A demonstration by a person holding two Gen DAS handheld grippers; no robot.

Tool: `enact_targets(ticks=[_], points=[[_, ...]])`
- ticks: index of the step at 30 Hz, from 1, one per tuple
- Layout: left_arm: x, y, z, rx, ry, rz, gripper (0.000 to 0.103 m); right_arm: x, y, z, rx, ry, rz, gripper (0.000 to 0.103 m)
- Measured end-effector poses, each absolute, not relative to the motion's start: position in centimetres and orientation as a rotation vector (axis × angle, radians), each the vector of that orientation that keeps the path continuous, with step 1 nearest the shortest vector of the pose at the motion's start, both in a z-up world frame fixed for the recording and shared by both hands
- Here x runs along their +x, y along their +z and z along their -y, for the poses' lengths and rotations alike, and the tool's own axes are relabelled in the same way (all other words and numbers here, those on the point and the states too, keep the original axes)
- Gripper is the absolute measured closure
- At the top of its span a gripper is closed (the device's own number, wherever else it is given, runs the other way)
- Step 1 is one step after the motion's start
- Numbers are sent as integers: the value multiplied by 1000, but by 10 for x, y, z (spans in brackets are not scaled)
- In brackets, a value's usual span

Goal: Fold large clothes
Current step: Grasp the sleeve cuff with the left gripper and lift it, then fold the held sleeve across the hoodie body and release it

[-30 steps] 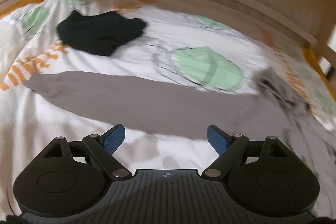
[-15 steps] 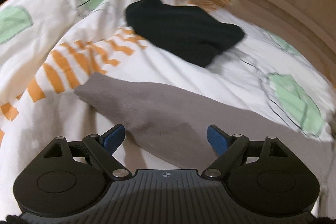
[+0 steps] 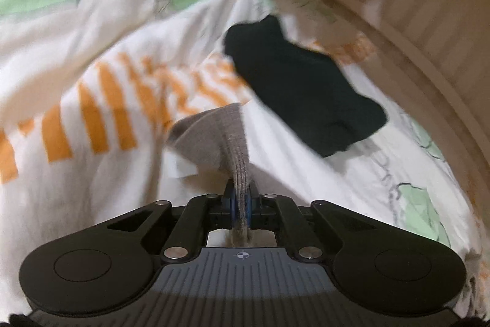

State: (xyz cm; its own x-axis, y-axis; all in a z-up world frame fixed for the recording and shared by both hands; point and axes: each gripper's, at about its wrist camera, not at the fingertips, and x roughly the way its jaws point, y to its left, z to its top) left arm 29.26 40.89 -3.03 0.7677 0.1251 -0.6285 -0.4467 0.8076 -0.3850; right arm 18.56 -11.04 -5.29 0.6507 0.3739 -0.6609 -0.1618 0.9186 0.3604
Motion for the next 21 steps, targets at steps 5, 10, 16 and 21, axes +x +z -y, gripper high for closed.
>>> enact_targets(ticks=[5, 10, 16, 21], points=[[289, 21, -370, -509, 212, -562, 98, 181, -50, 118, 283, 309, -803, 1], [292, 79, -302, -460, 29, -510, 98, 169, -50, 129, 246, 288, -801, 1], [309, 119, -198, -386, -193, -514, 97, 149, -49, 154, 239, 255, -800, 1], [326, 119, -111, -353, -337, -539, 97, 131, -50, 183, 257, 215, -792, 1]])
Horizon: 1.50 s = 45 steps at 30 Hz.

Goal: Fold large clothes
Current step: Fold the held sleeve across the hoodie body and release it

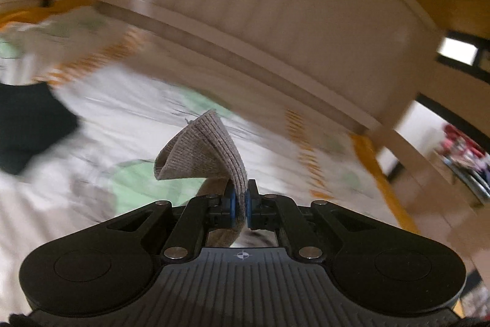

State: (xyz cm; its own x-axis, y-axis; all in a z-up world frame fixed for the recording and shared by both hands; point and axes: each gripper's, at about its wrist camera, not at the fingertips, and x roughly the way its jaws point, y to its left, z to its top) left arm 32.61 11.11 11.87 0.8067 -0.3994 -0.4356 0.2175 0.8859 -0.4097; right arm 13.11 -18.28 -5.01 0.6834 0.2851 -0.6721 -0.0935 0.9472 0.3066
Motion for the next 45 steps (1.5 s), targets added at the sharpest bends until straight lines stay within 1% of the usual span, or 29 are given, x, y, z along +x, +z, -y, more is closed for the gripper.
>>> enact_targets(ticks=[9, 15, 19, 20, 21, 23, 26, 29, 36, 40, 45], points=[[340, 63, 26, -346, -526, -648, 97, 114, -55, 231, 331, 133, -783, 1], [338, 28, 78, -318, -585, -732, 97, 113, -61, 246, 355, 104, -791, 1], [329, 20, 99, -267, -616, -723, 89, 114, -64, 245, 346, 95, -800, 1], [327, 20, 100, -269, -636, -715, 80, 116, -65, 244, 342, 91, -806, 1], [320, 22, 97, -271, -661, -697, 76, 117, -67, 244, 338, 87, -811, 1], [310, 25, 95, -236, -678, -653, 65, 117, -71, 244, 326, 81, -820, 1], [291, 25, 86, -168, -663, -595, 57, 118, -77, 240, 299, 71, -840, 1], [274, 17, 71, -103, -615, -582, 55, 120, -80, 235, 251, 65, -849, 0], [261, -35, -3, -34, -432, -678, 55, 119, -88, 223, 139, 69, -864, 0], [259, -58, -40, -72, -363, -719, 55, 119, -90, 223, 141, 73, -864, 0], [260, -76, -74, -187, -306, -709, 55, 122, -84, 225, 129, 100, -893, 0]])
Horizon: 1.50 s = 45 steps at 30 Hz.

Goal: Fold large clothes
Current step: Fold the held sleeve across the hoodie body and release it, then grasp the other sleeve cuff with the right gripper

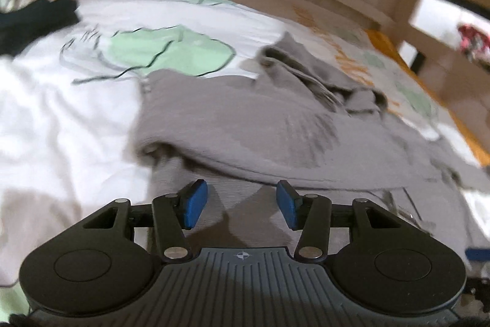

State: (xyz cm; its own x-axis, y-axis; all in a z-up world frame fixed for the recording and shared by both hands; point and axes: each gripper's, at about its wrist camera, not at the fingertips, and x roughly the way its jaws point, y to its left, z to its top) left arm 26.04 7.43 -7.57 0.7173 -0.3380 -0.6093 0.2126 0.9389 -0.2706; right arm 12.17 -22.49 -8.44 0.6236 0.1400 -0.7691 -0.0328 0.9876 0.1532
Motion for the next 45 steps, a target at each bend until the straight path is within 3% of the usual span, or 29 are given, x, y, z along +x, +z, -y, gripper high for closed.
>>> enact_targets(ticks=[2, 6, 15, 26, 28, 29, 32, 39, 45], points=[[261, -79, -84, -235, -295, -701, 55, 122, -81, 226, 137, 112, -892, 2], [264, -82, -90, -282, -251, -694, 55, 128, -66, 238, 205, 180, -845, 32], [269, -90, -94, -275, -215, -656, 56, 190, -52, 263, 275, 140, -703, 32], [266, -95, -79, -154, -187, -637, 55, 242, -89, 286, 365, 25, -751, 35], [266, -96, -82, -168, -193, -637, 56, 243, -87, 285, 366, 30, -751, 59], [266, -96, -83, -173, -195, -637, 56, 244, -86, 284, 369, 28, -760, 82], [266, -96, -81, -169, -193, -637, 56, 247, -72, 281, 371, 35, -756, 86], [265, -96, -83, -184, -198, -636, 56, 231, -2, 286, 306, 84, -555, 87], [265, -96, -82, -188, -198, -635, 56, 241, -25, 307, 296, -8, -647, 87]])
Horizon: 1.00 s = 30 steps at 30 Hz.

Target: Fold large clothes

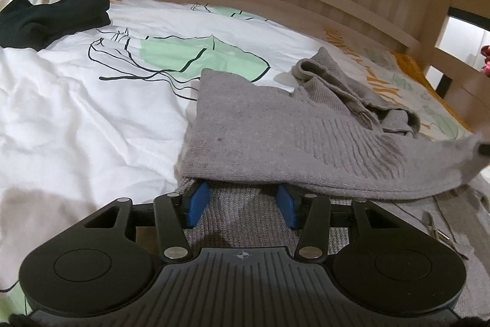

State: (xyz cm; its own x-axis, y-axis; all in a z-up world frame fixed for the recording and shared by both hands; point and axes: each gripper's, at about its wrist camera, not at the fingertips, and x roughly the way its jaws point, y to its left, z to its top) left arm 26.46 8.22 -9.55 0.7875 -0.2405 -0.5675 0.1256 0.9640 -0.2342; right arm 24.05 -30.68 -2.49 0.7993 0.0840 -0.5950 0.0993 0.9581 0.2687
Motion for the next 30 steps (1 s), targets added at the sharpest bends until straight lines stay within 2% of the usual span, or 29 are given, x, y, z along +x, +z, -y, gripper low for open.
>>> enact_targets(ticks=[4, 10, 16, 21, 23, 26, 30], points=[[264, -96, -82, -189, -198, -634, 56, 245, -43, 305, 263, -19, -698, 86], [264, -96, -81, -186, -197, -633, 56, 244, -81, 310, 236, -76, -794, 66], [263, -95, -79, -178, -194, -634, 56, 225, -87, 309, 173, -45, -719, 64], [260, -87, -76, -169, -195, -672, 54, 211, -80, 315, 211, 3, -681, 39], [252, -80, -73, -163, -201, -707, 50, 202, -75, 318, 205, 10, -673, 38], [237, -72, -68, -160, -201, -736, 49, 187, -68, 333, 233, 27, -673, 28], [223, -51, -51, -156, -252, -708, 49, 170, -64, 369, 318, -7, -685, 28]])
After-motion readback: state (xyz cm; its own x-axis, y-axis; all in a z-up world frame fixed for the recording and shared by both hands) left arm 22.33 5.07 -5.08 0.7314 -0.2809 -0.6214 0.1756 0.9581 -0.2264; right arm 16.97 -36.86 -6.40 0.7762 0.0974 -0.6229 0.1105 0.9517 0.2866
